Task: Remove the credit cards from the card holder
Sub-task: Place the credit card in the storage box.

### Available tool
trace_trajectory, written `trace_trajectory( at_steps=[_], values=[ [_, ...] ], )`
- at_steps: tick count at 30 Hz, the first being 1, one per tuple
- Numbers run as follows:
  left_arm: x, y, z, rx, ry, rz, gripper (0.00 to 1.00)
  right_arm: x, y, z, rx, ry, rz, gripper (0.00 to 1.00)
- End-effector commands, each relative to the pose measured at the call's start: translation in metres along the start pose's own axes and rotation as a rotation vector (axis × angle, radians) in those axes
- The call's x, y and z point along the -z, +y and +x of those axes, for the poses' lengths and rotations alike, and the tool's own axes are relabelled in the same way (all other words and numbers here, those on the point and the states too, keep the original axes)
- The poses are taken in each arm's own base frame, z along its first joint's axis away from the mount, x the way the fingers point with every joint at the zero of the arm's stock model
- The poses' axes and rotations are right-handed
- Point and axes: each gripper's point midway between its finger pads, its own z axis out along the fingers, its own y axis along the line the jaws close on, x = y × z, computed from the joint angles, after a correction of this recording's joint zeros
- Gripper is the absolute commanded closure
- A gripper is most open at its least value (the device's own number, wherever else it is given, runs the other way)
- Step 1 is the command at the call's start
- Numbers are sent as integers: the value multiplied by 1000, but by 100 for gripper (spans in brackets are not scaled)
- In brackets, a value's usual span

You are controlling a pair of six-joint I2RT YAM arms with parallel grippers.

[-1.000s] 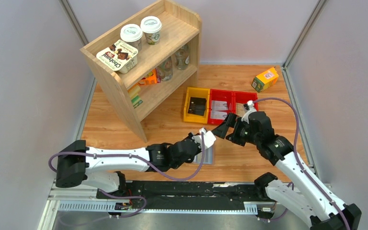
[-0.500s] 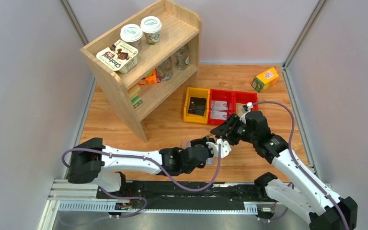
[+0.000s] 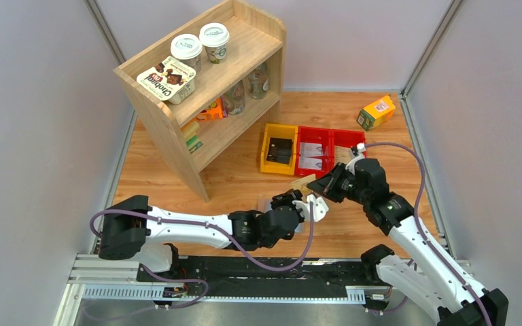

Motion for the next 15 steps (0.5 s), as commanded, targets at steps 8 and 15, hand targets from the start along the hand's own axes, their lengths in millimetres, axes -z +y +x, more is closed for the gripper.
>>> trace_trajectory(
  at_steps=[8,15],
  values=[
    [23,24,10,726,42,37,42,38,-19,-97,315,-318,145,100],
    [27,20,46,1053,115,130,47,47,-54,-150,371,-437,369,100]
  ],
)
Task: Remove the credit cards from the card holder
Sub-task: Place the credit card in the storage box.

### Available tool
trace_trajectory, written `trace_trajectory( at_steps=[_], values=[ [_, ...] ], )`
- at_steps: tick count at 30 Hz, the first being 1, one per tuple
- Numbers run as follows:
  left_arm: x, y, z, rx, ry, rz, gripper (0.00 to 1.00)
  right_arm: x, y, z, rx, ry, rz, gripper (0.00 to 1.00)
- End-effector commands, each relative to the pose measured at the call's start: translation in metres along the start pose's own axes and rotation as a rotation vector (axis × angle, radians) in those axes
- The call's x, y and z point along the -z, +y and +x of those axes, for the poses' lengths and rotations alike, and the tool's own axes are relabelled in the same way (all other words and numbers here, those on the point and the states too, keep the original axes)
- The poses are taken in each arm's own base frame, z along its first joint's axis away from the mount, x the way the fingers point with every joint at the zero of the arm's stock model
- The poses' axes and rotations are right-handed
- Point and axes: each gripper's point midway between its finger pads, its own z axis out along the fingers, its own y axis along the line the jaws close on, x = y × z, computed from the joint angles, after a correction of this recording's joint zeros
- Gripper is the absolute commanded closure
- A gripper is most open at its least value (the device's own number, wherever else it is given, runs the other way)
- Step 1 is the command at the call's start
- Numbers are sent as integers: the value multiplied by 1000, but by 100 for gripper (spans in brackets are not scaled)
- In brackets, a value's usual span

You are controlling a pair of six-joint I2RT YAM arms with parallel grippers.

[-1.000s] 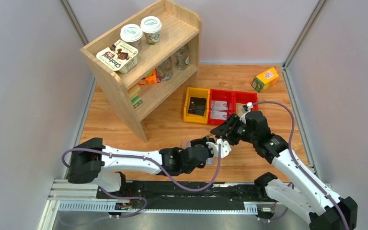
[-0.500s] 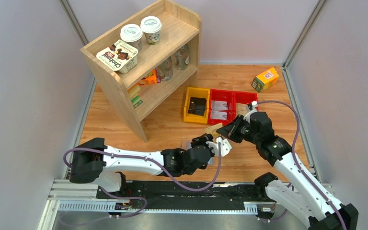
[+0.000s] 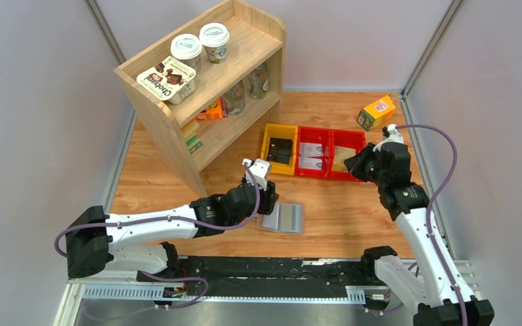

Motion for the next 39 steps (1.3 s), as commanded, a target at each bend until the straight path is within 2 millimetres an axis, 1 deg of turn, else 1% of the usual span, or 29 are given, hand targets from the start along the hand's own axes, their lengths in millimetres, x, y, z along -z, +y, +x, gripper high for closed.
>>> trace_trajectory(
  at_steps=[1,2,3,5,6,7,8,9,10,14,15,17,20,22,23,24,27,29,30,32,35,37,38,39],
  values=[
    [8,-16,18,281,98,114,47,-9,-30,-34,122,-85,148,100],
    [8,-17,23,296,117,119,47,-13,-41,-41,129,-103,198,100],
    [7,-17,25,303,122,119,48,-17,-51,-45,128,-109,228,100],
    [4,-17,34,314,156,114,48,-24,-62,-51,120,-107,243,100],
    [2,-18,40,318,175,113,48,-30,-62,-50,122,-91,224,100],
    [0,-17,45,319,187,106,48,-34,-69,-53,112,-91,218,100],
    [-2,-16,50,328,204,97,49,-40,-70,-53,112,-82,198,100],
    [-4,-12,55,332,216,83,49,-47,-69,-49,105,-56,170,100],
    [-6,-12,60,345,232,84,50,-53,-67,-49,99,-42,143,100],
    [-13,-2,74,374,271,50,51,-80,-55,-36,67,26,15,100],
    [-15,2,79,381,284,35,51,-88,-55,-32,55,47,-4,100],
    [-17,5,84,388,299,27,52,-98,-50,-29,46,72,-51,100],
    [-18,9,92,399,320,11,52,-115,-54,-19,13,127,-64,100],
    [-19,13,97,408,332,-3,53,-124,-63,-15,-9,154,-36,100],
    [-20,14,99,412,339,-6,53,-127,-68,-14,-18,165,-18,95],
    [-20,15,100,414,343,-13,53,-129,-73,-12,-26,178,3,87],
    [-20,17,105,420,360,-24,54,-127,-85,-13,-34,191,74,73],
    [-20,17,108,421,370,-30,54,-118,-85,-20,-36,161,100,64],
    [-20,17,109,423,372,-32,54,-113,-84,-24,-36,143,117,61],
    [-20,18,110,426,376,-36,54,-97,-80,-37,-21,88,151,53],
    [-21,18,109,433,378,-42,55,-76,-78,-46,14,48,213,45],
    [-22,18,108,437,373,-47,55,-62,-77,-48,34,32,253,40],
    [-22,18,107,442,370,-49,55,-55,-75,-46,33,32,260,39],
    [-19,22,113,434,391,-67,55,-50,-70,-44,33,30,241,39]
  ],
)
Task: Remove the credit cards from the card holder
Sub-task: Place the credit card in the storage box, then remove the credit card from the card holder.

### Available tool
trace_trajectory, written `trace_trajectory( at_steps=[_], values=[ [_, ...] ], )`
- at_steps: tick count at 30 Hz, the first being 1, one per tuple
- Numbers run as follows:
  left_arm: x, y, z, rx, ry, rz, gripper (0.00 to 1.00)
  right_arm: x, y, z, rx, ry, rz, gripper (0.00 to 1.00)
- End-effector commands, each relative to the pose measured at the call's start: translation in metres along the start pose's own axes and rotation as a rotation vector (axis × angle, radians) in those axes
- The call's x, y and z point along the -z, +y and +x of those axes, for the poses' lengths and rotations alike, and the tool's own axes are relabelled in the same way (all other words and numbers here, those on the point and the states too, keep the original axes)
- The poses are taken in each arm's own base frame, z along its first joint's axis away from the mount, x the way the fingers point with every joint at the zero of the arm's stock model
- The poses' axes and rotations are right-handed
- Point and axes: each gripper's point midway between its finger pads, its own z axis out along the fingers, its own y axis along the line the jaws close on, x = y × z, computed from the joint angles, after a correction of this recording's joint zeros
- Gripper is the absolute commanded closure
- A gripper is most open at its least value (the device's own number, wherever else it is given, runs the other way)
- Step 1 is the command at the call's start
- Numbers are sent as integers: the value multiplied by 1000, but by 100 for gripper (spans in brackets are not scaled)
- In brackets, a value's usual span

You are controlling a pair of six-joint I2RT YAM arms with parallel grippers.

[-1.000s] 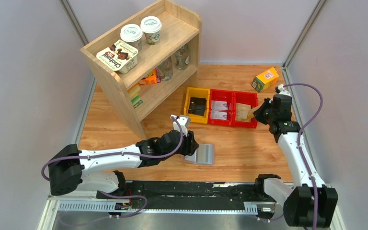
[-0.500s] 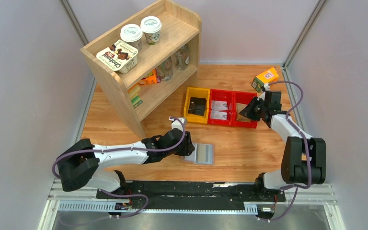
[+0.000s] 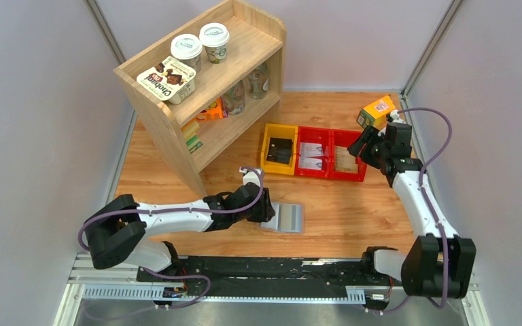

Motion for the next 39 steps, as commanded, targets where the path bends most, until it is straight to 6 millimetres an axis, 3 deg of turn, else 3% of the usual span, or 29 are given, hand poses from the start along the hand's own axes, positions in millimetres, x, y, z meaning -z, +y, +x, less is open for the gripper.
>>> trace_trajectory(
  at_steps=[1,5,11,14,19,25,30,39],
  values=[
    [0,4,0,27,8,-27,55,34,8,-1,19,-43,26,38],
    [-2,7,2,32,13,-42,55,53,49,45,25,27,-134,37],
    [-3,19,6,30,22,-104,57,66,91,125,13,173,-284,37],
    [-4,27,10,40,31,-137,57,67,101,160,26,235,-304,37],
    [-5,37,16,54,44,-176,59,62,108,200,50,307,-317,38],
    [-7,40,25,75,71,-184,61,50,109,232,97,368,-285,39],
    [-10,40,32,94,91,-178,63,39,105,245,114,400,-262,39],
    [-13,39,38,106,115,-175,75,28,100,260,129,441,-231,40]
  ],
)
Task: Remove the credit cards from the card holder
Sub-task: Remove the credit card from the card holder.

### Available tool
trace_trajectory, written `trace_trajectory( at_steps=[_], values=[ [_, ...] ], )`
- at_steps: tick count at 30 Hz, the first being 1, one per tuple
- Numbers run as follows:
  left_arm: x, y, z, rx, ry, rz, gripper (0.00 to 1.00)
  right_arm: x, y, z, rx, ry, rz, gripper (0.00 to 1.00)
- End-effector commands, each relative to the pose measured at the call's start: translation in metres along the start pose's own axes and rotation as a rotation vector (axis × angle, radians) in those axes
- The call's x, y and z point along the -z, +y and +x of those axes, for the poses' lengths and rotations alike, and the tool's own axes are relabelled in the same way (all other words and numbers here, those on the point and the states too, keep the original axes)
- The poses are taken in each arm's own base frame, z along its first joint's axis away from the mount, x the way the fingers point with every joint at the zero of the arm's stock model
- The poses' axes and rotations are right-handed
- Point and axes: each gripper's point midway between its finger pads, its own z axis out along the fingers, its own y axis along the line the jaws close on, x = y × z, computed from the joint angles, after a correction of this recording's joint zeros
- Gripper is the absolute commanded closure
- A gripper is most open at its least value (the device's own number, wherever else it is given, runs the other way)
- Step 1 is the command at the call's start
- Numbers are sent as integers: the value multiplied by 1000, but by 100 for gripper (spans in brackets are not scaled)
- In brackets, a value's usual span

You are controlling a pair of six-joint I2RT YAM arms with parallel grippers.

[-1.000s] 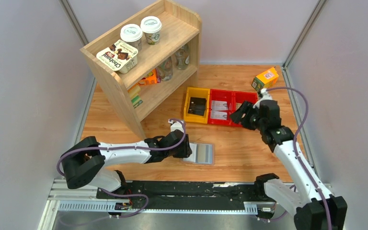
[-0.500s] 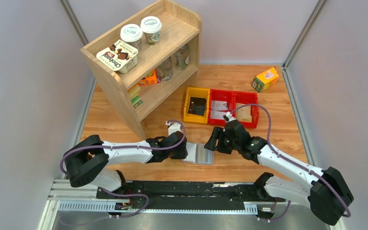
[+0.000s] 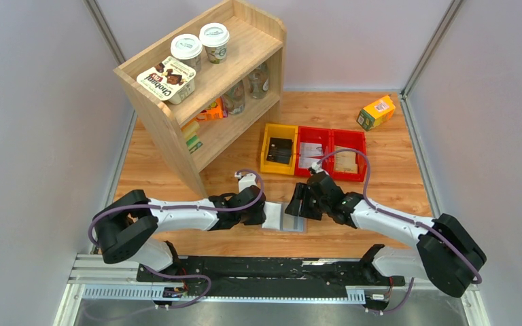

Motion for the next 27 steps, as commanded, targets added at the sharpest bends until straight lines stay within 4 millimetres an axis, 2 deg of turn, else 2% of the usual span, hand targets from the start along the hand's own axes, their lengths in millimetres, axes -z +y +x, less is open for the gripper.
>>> trace_trajectory(
  at_steps=[1,5,16,20,25,27],
  values=[
    [-4,7,14,11,54,-20,76,-7,2,-4,1,-27,0,40],
    [-5,6,15,20,58,-18,78,-9,-2,-3,5,-21,19,40],
    [-8,-1,19,39,81,11,84,-12,15,1,18,8,-44,41],
    [-9,-2,21,52,89,21,84,-23,30,9,36,48,-80,41],
    [-9,-2,24,72,93,31,85,-31,65,15,76,86,-174,41],
    [-9,0,25,76,93,28,85,-28,78,15,100,99,-212,42]
  ],
)
